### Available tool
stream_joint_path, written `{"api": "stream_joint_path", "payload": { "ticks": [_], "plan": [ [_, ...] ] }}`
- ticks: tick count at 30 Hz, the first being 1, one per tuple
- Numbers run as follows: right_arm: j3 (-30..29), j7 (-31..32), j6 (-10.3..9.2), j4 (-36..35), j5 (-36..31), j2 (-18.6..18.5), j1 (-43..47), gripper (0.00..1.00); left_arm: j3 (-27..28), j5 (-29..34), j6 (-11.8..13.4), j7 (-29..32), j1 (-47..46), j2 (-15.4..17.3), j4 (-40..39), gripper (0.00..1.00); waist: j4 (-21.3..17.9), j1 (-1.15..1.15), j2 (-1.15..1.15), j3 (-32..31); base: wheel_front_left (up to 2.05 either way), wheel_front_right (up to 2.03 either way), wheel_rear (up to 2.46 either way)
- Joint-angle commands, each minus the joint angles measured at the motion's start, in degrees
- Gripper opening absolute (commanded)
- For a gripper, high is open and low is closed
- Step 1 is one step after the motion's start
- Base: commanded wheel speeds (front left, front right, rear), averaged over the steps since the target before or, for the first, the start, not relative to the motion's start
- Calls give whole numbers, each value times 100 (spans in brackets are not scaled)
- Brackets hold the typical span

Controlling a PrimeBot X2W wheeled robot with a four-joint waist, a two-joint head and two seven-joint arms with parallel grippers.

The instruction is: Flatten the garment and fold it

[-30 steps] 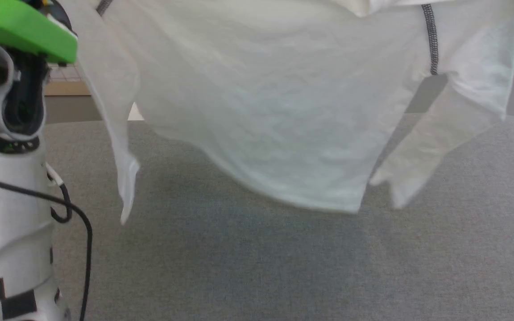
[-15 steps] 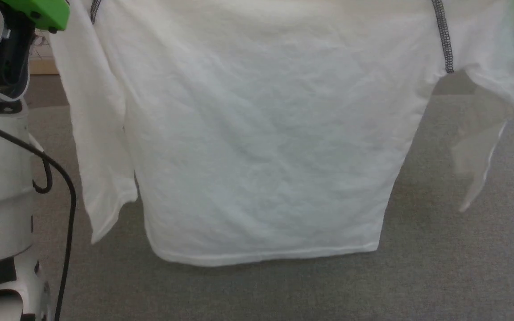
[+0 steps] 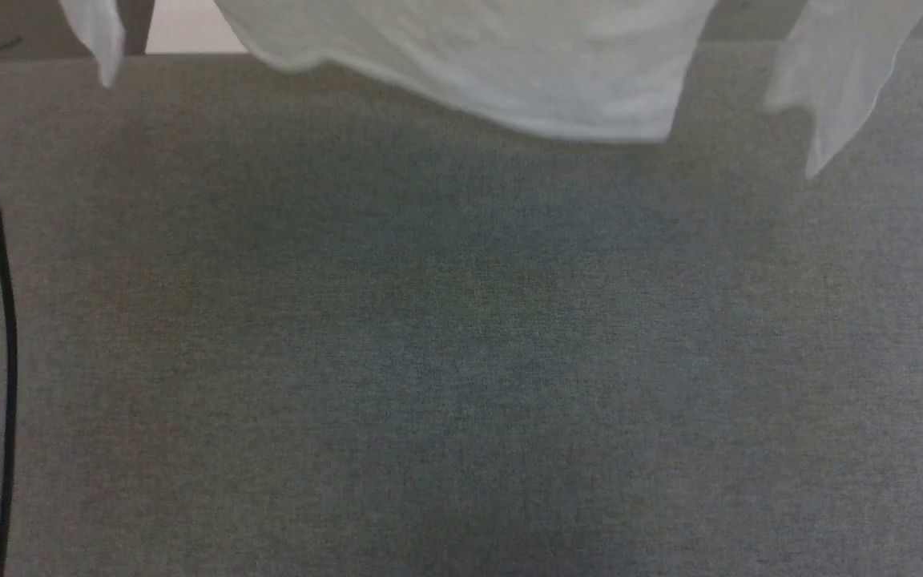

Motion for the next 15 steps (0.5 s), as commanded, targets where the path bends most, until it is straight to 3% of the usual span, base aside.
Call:
{"api": "stream_joint_path", "payload": {
  "ticks": [1, 7, 15],
  "plan": [
    [-22, -253, -9, 200, -171, 90, -309, 0, 85, 63, 96, -137, -296, 112, 104, 0, -166, 0, 0, 959, 0, 0, 0],
    [40, -1065, -9, 932, -649, 427, -1081, 0, 110, 221, 156, -657, -1000, 197, 536, 0, -195, 0, 0, 1471, 0, 0, 0],
    [297, -1635, -9, 1608, -272, 254, -976, 0, 90, 128, -1, -1130, -651, 136, 953, 0, -65, 0, 0, 1586, 0, 0, 0]
  ]
}}
